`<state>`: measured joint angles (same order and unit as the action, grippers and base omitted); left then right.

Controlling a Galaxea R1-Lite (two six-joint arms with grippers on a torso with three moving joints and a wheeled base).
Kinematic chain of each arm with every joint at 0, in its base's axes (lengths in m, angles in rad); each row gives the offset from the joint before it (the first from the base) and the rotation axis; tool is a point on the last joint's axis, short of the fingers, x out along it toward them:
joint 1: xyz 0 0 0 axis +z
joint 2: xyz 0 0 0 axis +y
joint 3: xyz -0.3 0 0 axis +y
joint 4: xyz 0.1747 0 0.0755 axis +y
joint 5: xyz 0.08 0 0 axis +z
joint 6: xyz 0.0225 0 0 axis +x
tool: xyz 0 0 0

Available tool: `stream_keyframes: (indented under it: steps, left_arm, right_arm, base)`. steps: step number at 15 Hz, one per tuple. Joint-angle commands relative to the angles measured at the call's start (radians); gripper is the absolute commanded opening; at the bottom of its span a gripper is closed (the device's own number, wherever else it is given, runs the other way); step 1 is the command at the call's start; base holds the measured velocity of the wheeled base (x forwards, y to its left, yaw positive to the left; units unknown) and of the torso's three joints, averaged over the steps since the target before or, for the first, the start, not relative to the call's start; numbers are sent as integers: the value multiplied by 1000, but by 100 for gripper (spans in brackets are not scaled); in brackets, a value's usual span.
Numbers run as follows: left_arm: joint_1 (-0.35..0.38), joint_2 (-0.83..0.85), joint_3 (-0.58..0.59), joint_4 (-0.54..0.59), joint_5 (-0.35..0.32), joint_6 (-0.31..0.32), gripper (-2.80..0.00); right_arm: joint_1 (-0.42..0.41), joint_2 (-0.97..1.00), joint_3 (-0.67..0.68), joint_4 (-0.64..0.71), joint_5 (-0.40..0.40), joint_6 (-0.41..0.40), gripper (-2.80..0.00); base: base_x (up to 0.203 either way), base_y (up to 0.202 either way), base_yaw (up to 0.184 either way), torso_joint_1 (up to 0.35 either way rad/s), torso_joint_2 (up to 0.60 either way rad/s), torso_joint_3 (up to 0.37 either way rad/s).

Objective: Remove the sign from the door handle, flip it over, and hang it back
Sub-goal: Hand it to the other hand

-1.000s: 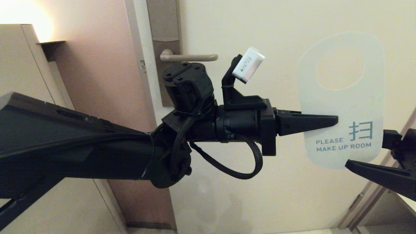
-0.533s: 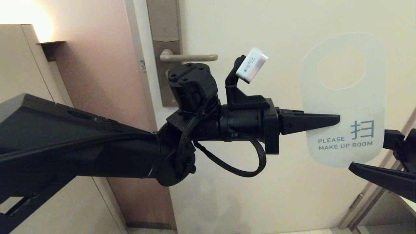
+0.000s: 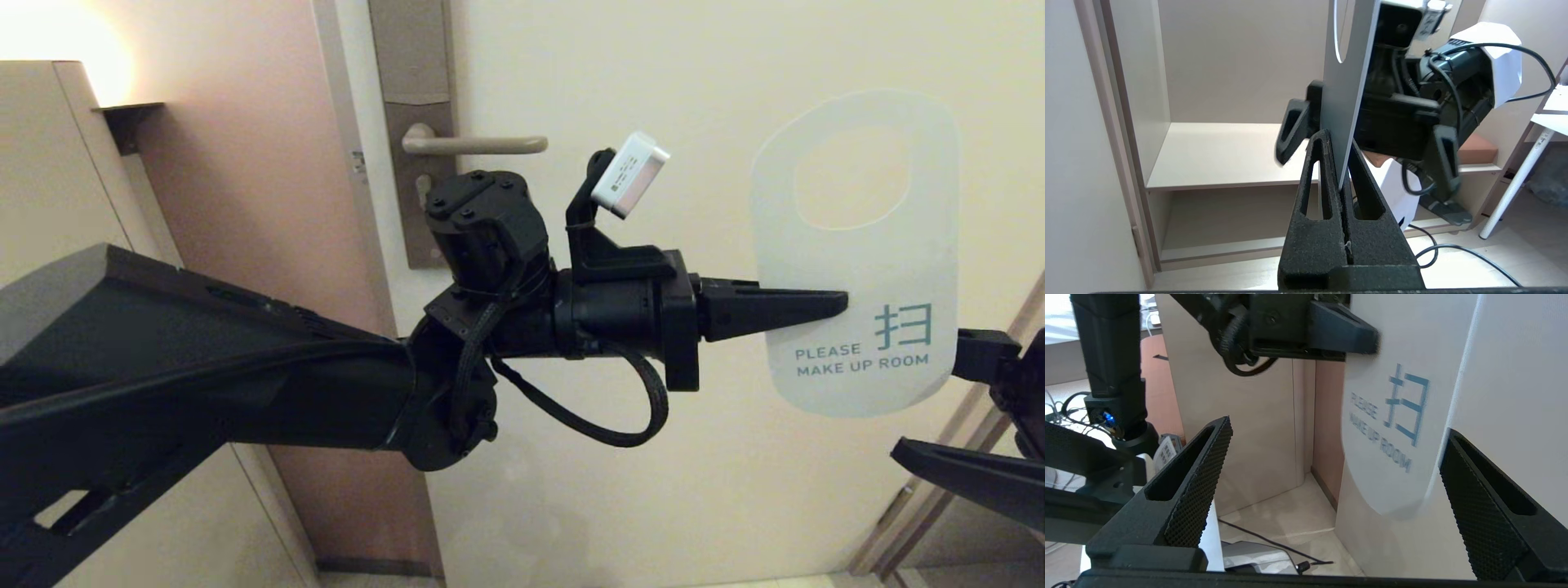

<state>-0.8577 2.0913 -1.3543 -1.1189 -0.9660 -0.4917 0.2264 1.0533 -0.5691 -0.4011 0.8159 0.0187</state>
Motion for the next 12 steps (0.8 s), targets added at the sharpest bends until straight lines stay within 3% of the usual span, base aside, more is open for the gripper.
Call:
stream_keyframes:
  steps: [1, 12]
  left_arm:
    - [-3, 9, -1, -7, -5, -4, -280]
    - [-18, 32, -8, -22, 4, -2, -280]
  right_arm:
    - [2, -18, 4, -2, 5, 0, 0]
    - [2, -36, 28, -2, 5, 1, 0]
  base:
    - [0, 0, 0, 0, 0, 0]
    - [0, 0, 0, 0, 0, 0]
